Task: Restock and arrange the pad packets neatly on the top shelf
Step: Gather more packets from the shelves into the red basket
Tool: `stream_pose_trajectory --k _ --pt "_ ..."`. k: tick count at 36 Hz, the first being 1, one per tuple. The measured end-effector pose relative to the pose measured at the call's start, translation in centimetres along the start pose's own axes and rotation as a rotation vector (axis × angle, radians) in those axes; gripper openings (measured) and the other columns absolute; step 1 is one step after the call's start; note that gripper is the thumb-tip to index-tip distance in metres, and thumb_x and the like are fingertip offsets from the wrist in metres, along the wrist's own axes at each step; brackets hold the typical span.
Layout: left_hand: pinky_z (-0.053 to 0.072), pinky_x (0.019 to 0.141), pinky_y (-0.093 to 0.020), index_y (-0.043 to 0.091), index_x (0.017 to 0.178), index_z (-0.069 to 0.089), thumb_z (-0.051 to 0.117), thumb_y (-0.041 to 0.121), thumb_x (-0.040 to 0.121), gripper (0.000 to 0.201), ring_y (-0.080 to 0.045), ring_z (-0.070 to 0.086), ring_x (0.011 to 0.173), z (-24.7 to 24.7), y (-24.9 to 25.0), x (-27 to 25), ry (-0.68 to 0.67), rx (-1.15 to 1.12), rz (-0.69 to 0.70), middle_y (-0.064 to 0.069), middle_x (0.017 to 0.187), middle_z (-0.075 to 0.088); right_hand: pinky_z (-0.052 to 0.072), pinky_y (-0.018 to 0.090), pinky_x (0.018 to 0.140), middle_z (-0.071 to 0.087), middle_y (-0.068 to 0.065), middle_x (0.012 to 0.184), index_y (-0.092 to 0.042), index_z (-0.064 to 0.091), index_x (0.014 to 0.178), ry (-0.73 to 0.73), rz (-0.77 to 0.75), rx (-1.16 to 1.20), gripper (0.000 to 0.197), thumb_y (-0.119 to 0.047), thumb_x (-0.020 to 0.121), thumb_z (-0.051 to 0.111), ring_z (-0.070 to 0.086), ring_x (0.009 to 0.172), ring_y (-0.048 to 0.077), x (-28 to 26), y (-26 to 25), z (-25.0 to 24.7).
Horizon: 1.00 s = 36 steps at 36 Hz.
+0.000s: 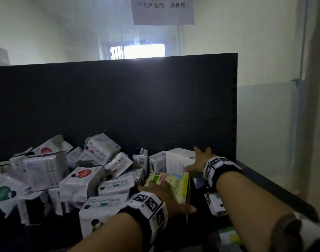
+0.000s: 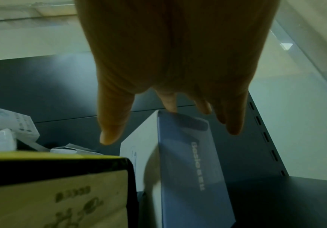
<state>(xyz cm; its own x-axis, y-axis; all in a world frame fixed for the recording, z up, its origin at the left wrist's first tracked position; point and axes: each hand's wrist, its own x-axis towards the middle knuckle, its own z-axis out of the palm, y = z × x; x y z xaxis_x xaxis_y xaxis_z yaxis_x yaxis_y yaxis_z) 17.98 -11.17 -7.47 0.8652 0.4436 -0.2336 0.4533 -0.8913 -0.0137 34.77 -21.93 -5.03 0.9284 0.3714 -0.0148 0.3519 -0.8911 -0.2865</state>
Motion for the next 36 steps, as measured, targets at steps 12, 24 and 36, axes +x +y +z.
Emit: stream_pose_trajectory --k 12,24,36 --pt "0.018 0.103 -0.063 0.033 0.146 0.011 0.040 0.088 0.050 0.114 -0.044 0.008 0.137 1.7 0.5 0.2 0.115 -0.077 -0.024 -0.009 0.154 0.013 0.038 0.046 0.108 0.027 0.020 0.143 -0.009 0.032 0.142 0.102 0.143 -0.027 0.065 -0.033 0.090 0.062 0.041 0.127 0.036 -3.2 -2.1 -1.1" --pt "0.040 0.095 -0.046 0.034 0.138 0.032 0.040 0.079 0.042 0.106 -0.036 0.041 0.126 -3.6 0.2 -1.4 0.333 -0.552 0.160 -0.007 0.142 0.039 0.042 0.044 0.100 0.029 0.019 0.133 -0.017 0.040 0.136 0.280 0.211 0.058 0.075 -0.041 0.074 0.073 0.042 0.117 0.044 -7.7 0.5 -5.3" --pt "0.010 0.096 -0.072 0.037 0.140 0.024 0.042 0.091 0.041 0.114 -0.039 0.021 0.137 2.5 -0.5 -3.5 0.206 -0.011 0.366 -0.003 0.151 0.026 0.041 0.042 0.099 0.031 0.018 0.131 -0.019 0.041 0.137 0.275 0.261 -0.012 0.071 -0.039 0.076 0.071 0.042 0.118 0.041 -12.8 0.5 -4.1"
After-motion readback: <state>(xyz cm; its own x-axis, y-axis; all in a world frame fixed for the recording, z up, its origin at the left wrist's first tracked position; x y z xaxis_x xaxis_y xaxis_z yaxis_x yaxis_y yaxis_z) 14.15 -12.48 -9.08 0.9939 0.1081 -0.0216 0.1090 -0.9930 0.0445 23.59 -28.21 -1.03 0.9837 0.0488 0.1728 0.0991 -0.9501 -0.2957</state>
